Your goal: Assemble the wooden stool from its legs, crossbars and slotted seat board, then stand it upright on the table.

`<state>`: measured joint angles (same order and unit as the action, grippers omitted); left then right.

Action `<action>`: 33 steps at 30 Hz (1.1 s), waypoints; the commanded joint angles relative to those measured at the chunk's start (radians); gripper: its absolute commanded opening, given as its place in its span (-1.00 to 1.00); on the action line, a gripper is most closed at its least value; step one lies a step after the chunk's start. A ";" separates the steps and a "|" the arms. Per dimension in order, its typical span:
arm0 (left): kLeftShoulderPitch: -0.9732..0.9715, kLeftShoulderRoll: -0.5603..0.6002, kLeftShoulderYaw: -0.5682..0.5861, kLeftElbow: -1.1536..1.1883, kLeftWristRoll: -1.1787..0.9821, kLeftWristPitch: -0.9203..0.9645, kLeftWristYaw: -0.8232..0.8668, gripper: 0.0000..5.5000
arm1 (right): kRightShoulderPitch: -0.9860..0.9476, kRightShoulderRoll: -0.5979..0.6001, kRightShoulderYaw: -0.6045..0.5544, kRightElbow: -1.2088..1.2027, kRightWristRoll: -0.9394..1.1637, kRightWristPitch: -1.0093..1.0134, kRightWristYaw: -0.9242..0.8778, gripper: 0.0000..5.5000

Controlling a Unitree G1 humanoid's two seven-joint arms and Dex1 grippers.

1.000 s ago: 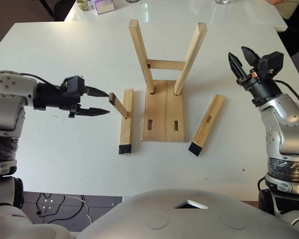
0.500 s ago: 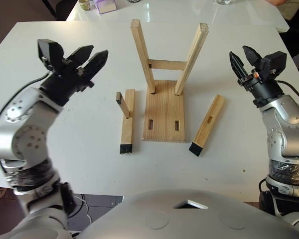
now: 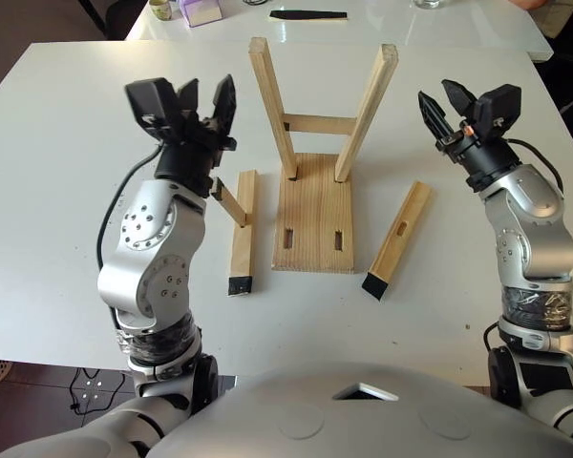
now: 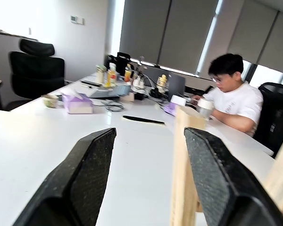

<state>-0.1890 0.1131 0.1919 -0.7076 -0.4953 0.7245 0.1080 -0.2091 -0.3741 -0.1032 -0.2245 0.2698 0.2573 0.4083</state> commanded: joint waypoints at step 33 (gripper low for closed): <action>0.268 0.167 0.264 0.096 0.025 0.239 0.068 -0.02 | 0.199 0.086 0.004 -0.119 -0.043 -0.013 -0.124 -0.29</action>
<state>-0.1667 0.2291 0.4688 -0.6241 -0.5131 0.8857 0.2377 -0.0567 -0.3009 -0.0893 -0.2915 0.2352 0.2302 0.3086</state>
